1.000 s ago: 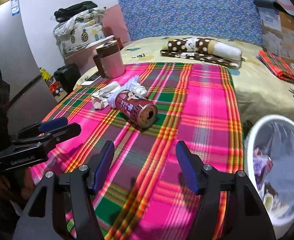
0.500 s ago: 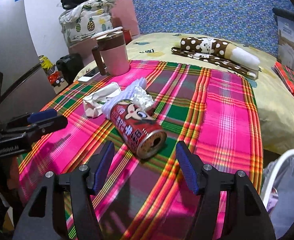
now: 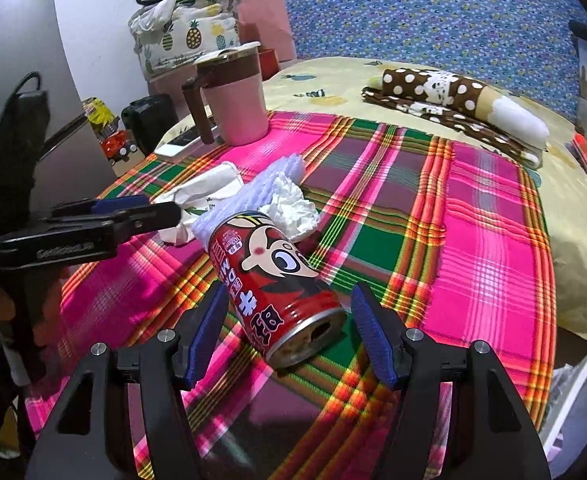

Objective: Collect trash
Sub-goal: 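Grasp the white paper-wrapped bundle with the left tool while the right tool grasps the red cartoon can, then lift the bundle and can and carry both tools toward the white bin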

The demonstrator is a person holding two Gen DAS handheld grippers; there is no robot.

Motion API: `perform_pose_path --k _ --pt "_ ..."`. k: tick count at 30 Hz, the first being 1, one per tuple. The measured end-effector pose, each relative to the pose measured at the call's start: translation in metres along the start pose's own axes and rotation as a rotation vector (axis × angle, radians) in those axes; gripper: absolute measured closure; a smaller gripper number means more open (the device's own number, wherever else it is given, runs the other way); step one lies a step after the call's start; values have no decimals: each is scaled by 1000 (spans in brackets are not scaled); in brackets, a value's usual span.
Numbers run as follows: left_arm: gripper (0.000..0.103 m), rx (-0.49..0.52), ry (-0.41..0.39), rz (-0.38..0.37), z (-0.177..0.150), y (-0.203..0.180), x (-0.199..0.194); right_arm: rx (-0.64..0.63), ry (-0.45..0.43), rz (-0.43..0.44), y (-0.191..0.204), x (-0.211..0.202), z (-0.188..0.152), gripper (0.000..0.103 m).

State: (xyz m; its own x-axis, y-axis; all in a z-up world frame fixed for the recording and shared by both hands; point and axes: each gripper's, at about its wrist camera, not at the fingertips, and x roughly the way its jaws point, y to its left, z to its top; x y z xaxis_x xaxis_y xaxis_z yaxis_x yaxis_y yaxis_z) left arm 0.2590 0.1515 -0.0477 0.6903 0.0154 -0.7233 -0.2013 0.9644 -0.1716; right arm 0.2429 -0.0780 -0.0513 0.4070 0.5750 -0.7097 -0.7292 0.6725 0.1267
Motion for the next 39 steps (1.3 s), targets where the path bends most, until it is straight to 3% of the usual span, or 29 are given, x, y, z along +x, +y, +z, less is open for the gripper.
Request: perform_pose_path --k 7,9,11,14,28,39 --pt "38 -25 37 -9 1 8 21 10 14 42 0 6 1 38" --pt "44 -26 45 -15 0 7 24 13 18 47 1 7 0 40" --pt "56 -17 41 -2 -1 6 24 12 18 45 3 6 0 40" --pt "62 -16 39 -3 -2 5 20 30 22 45 2 4 -1 42" --pt "66 -22 -38 14 -25 -2 -32 140 -13 36 11 -31 -33 45" --pt "66 13 -52 -44 -54 -32 -71 180 -42 -9 16 -59 -53 47"
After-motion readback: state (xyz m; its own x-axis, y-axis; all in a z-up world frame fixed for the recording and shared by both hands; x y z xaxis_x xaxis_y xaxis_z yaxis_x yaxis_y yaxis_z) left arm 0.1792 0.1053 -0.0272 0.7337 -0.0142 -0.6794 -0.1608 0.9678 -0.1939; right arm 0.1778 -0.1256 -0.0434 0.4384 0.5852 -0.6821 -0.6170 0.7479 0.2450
